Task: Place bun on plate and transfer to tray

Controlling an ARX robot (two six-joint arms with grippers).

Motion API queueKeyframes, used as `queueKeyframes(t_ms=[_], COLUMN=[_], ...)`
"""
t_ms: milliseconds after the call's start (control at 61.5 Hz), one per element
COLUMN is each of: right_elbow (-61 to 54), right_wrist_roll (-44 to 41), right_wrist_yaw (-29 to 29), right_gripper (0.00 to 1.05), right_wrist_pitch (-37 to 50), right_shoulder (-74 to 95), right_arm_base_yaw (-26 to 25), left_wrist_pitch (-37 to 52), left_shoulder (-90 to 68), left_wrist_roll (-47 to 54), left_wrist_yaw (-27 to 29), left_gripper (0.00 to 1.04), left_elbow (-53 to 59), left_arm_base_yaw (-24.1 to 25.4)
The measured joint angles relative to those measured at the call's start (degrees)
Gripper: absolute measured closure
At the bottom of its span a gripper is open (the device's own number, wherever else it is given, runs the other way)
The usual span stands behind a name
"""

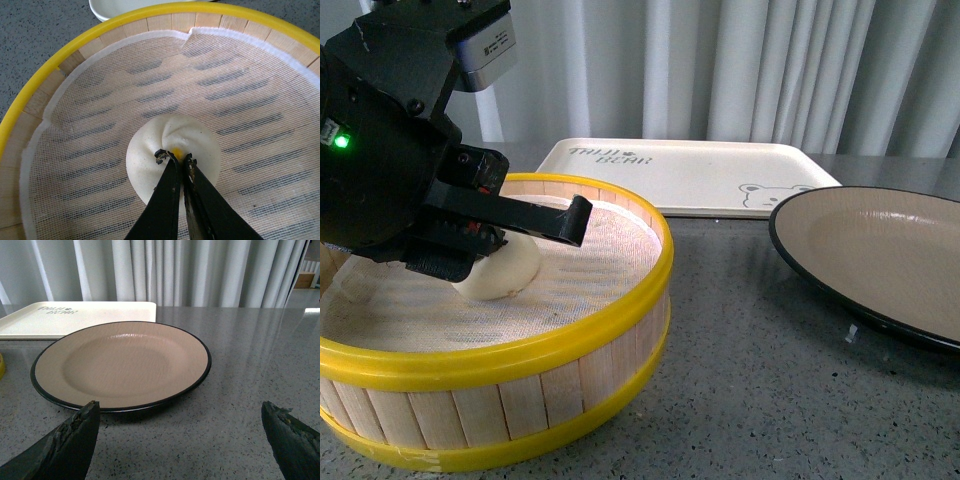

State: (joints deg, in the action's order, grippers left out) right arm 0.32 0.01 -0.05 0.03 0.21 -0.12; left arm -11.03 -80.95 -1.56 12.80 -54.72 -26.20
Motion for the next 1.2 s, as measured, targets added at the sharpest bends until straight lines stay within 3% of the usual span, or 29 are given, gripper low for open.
queueKeyframes(t_ms=[471,894,1203], right_elbow=[0.0,0.0,0.0], right_wrist_roll=[0.0,0.0,0.0], right_wrist_yaw=[0.0,0.0,0.0], right_gripper=[0.09,0.09,0.09], right_wrist_pitch=[0.0,0.0,0.0], right_shoulder=[0.0,0.0,0.0], right_arm_base_yaw=[0.0,0.0,0.0], left_wrist_pitch=[-2.9,-5.2,-11.9], left_shoulder=[0.4,-24.5,-41.9], left_wrist_roll=[0.5,2.7,4.6], left_wrist_yaw=[-0.5,-2.7,-6.3], left_gripper=[1.01,1.01,1.01], left_elbow=[-9.4,-44.4,-63.9], left_arm_base_yaw=[0.3,-15.2,-20.1])
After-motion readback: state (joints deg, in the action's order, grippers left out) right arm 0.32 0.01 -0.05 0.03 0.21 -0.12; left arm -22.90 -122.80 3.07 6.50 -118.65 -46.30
